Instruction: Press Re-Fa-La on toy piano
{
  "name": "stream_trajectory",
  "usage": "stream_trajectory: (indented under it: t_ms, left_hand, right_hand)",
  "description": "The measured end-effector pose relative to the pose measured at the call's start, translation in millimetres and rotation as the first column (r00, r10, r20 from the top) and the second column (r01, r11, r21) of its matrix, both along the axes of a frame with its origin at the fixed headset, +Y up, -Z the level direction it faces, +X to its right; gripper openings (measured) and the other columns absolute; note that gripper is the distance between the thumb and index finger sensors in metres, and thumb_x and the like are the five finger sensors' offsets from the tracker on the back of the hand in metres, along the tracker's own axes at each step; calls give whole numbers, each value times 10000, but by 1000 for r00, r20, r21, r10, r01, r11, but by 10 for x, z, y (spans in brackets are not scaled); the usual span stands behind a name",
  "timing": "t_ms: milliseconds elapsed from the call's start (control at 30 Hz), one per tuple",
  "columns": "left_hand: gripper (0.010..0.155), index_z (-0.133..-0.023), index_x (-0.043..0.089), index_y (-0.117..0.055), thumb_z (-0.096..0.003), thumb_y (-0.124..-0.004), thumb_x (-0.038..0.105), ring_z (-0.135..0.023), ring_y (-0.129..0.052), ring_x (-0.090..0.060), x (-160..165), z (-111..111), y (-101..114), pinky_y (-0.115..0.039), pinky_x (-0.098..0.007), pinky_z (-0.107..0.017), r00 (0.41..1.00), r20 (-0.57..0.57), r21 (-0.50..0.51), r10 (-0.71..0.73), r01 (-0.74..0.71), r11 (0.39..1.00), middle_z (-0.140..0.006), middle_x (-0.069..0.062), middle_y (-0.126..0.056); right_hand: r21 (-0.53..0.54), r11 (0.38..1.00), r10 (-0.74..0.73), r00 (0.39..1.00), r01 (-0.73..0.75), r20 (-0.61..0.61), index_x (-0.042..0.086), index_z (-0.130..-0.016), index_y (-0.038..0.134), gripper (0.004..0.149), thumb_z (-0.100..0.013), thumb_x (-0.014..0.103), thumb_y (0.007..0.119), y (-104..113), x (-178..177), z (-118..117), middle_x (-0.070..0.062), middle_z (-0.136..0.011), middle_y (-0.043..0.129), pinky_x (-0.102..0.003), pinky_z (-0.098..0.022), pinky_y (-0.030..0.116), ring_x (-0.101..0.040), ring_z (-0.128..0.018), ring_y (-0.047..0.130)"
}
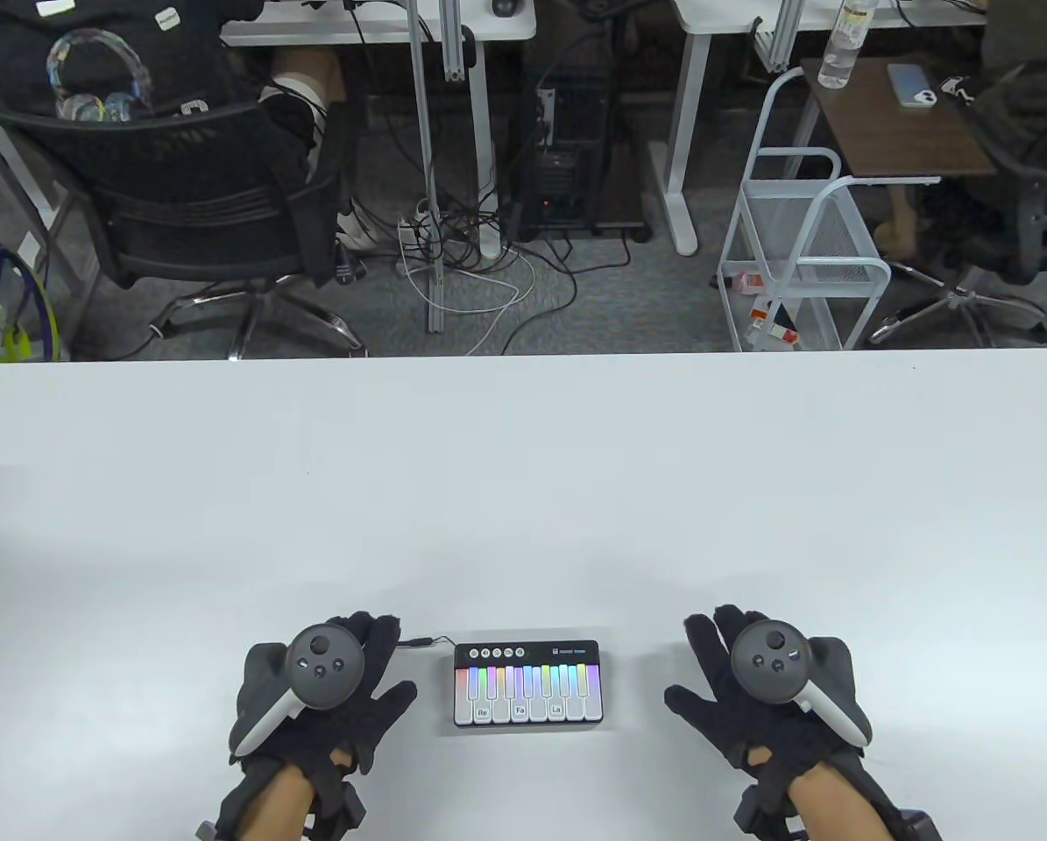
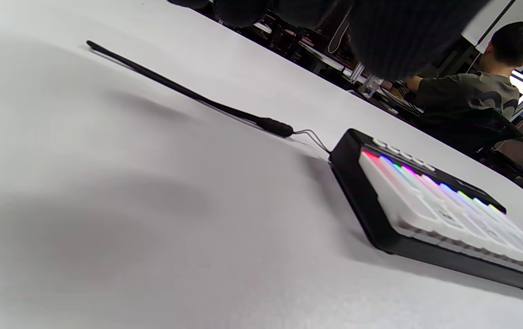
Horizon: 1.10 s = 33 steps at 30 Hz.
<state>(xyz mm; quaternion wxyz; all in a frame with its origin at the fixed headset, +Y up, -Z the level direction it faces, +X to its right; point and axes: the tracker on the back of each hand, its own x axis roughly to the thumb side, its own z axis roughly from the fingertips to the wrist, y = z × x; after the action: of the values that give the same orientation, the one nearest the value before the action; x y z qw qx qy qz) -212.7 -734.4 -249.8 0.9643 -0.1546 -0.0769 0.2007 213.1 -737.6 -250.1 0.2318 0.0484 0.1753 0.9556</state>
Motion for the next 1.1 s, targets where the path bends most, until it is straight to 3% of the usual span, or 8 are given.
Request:
stream_trajectory:
  t_ms: [433,767,1100]
  left_hand:
    - [768,-1090,243,-407,-465,-706,574,-1089,-384,-414,329,55,39,-391,-626,-751,994,102,-17,-36,38,999,-1165,-79,-383]
    - [703,-1063,239,-559,-461,-739,553,-1083,-439,-408,767,176,46,-406,-629,-751,963,240,3,-125,128,992,-1143,-79,-480]
    - [626,-1002,229,-712,-459,-756,539,-1081,-443,-406,912,202,15,-406,-629,-751,941,286,3,-180,187,982,-1122,-78,-523]
  right_hand:
    - [12,1000,-10,1000,10,-8,229,-1048,302,821,-417,566,705,6,4,1,-127,-1118,115,-685,-693,164,-483,-1032,81]
    - [4,1000,-12,1000,12,-13,228,-1049,303,822,-417,568,703,0,6,6,-130,-1118,117,-684,-693,167,-485,-1031,84]
    - [2,1000,-14,1000,14,-15,228,-1049,305,820,-418,568,703,8,5,7,-132,-1118,119,-685,-693,168,-484,-1032,84]
